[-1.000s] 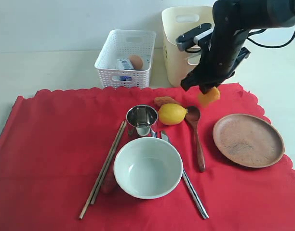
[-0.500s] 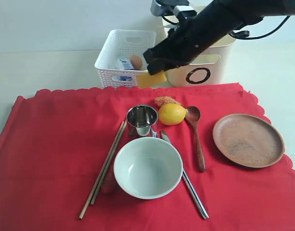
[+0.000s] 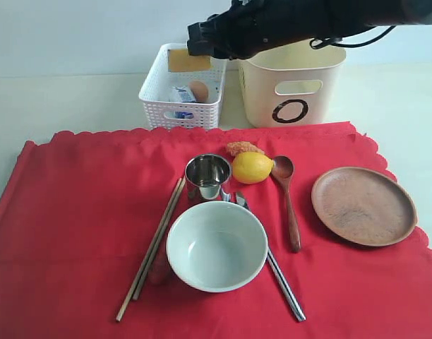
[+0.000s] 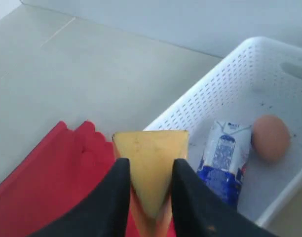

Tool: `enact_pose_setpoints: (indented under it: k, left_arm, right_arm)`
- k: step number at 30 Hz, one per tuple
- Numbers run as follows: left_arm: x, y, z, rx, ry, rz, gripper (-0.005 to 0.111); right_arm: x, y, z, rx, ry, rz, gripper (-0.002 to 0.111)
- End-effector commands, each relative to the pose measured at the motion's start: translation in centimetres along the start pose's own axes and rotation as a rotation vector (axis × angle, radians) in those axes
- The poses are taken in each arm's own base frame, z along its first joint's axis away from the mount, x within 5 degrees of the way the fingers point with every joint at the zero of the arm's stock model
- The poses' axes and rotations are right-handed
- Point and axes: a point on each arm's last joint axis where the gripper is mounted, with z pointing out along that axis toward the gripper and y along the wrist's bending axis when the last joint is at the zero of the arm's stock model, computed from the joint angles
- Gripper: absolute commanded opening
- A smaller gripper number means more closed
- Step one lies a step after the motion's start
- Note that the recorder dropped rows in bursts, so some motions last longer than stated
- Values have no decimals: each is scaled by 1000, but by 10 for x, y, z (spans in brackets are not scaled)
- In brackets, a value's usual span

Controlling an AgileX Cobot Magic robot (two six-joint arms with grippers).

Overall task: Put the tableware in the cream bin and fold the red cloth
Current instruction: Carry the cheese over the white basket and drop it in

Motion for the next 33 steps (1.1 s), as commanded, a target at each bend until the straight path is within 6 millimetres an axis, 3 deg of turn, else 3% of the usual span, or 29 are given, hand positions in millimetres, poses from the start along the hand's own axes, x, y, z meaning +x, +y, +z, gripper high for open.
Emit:
enact_pose_setpoints:
  k: [1, 8, 15, 26, 33]
  left_arm:
    - [-2, 0, 0, 3, -11, -2, 0]
    - [-2, 0, 0, 3, -11, -2, 0]
    - [-2, 0, 0, 3, -11, -2, 0]
    - [-2, 0, 0, 3, -11, -2, 0]
    - [-2, 0, 0, 3, -11, -2, 0]
  right_arm:
    - [-8, -2, 21, 42, -55, -19, 0]
    - [-13, -18, 51, 166, -118, -31, 0]
    - [-4, -30, 66, 189, -108, -17, 2]
    - [0, -32, 68, 197, -100, -17, 39]
    - [-1, -34, 68, 216, -108, -17, 47]
